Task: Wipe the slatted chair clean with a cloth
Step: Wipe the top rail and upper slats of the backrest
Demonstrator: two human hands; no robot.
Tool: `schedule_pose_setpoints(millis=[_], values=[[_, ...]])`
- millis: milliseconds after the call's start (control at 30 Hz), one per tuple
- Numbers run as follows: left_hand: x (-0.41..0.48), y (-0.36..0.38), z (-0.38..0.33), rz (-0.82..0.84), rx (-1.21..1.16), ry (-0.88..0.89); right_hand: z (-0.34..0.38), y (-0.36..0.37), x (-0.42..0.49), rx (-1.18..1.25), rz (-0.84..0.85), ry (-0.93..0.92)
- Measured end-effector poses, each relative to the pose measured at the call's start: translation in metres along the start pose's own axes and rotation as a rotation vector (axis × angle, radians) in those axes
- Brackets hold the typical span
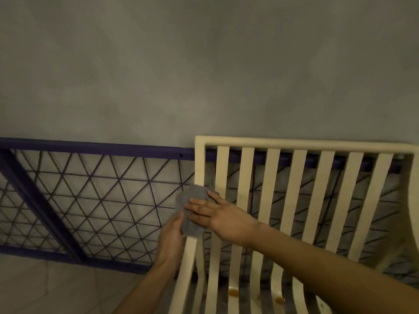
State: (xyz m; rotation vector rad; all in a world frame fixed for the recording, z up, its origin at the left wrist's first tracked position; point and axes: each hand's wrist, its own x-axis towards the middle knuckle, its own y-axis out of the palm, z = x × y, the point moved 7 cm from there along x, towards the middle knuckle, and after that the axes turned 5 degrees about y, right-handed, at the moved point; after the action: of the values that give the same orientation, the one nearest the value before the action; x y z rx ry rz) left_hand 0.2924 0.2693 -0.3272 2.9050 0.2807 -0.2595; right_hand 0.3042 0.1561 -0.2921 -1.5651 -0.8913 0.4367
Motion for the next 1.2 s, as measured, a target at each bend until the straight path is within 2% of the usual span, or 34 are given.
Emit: schedule_pose_setpoints(millis=[167, 333, 500, 633, 733, 933, 1033, 1200], values=[[0.023, 0.028, -0.054, 0.062, 0.16, 0.275, -0.044, -0.037, 0.029, -0.209, -0.037, 0.071], [0.044, 0.052, -0.092, 0.071, 0.284, 0.422, -0.062, -0.06, 0.043, -0.337, -0.081, 0.148], [0.049, 0.063, -0.117, 0.049, 0.326, 0.514, -0.073, -0.083, 0.052, -0.254, -0.088, 0.276], [0.051, 0.072, -0.131, 0.013, 0.338, 0.601, -0.085, -0.11, 0.061, -0.042, -0.203, 0.363], [0.05, 0.084, -0.142, -0.012, 0.39, 0.666, -0.113, -0.113, 0.063, 0.106, -0.198, 0.494], [0.058, 0.116, -0.164, -0.042, 0.546, 0.806, -0.133, -0.102, 0.06, 0.055, -0.249, 0.577], [0.064, 0.127, -0.159, -0.046, 0.636, 0.836, -0.14, -0.108, 0.058, 0.011, -0.212, 0.582], [0.076, 0.125, -0.153, 0.014, 0.733, 0.926, -0.15, -0.108, 0.041, 0.073, -0.182, 0.589]])
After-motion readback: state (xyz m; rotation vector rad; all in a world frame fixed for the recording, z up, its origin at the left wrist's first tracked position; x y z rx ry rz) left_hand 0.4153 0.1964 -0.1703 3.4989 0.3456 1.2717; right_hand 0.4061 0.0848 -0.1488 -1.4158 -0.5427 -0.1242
